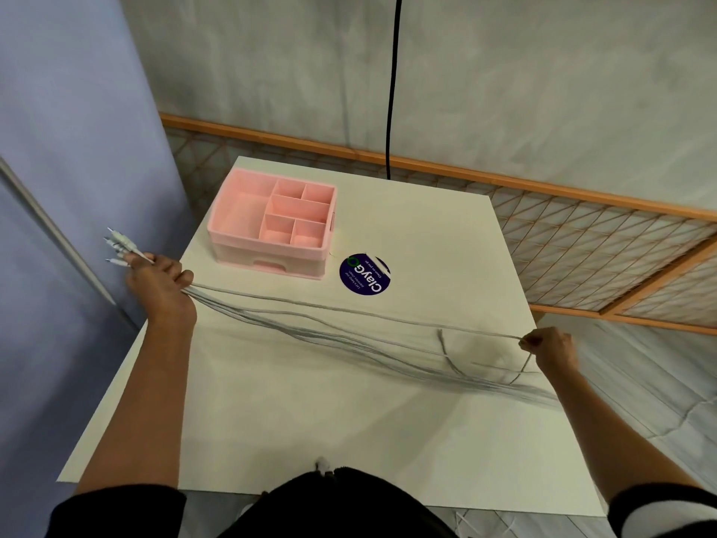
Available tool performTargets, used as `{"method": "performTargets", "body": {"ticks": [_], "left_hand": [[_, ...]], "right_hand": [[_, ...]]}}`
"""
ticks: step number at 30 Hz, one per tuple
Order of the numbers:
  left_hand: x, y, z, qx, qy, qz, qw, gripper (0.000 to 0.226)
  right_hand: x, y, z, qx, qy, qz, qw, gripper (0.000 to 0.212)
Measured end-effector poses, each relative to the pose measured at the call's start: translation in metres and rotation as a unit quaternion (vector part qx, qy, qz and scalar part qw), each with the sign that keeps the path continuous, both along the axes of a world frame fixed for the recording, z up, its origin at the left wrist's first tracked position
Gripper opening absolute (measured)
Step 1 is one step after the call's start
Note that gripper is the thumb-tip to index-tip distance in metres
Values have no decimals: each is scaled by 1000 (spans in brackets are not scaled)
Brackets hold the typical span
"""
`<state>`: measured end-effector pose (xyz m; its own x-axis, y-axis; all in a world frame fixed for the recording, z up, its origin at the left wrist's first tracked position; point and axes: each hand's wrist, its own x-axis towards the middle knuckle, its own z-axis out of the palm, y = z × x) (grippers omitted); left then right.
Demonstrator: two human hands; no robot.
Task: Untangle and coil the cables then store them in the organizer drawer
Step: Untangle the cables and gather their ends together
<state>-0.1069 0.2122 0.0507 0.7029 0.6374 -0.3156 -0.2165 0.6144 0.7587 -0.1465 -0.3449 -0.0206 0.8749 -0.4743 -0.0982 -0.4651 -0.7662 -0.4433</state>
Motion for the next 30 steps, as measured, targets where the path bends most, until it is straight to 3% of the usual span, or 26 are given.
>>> {"method": "performTargets", "body": {"ticks": [6, 11, 17, 21, 24, 30], "left_hand": [[1, -4, 0, 40, 19, 5, 999, 34], [8, -17, 6, 90, 4, -50, 995, 33], [15, -73, 18, 183, -32, -205, 961, 34], [12, -95, 21, 197, -46, -283, 938, 33], [8, -103, 21, 262, -23, -349, 899, 16], [-4, -124, 15, 328, -5, -492, 806, 22]], "right_hand": [[1, -1, 6, -12, -67, -33, 997, 13], [24, 22, 54, -10, -142, 127, 982, 15], [59, 98, 92, 117, -89, 336, 930, 14], [68, 146, 96, 193, -29, 401, 895, 13], [68, 176, 98, 260, 5, 410, 875, 14], [70, 213, 109, 311, 27, 439, 843, 10]]}}
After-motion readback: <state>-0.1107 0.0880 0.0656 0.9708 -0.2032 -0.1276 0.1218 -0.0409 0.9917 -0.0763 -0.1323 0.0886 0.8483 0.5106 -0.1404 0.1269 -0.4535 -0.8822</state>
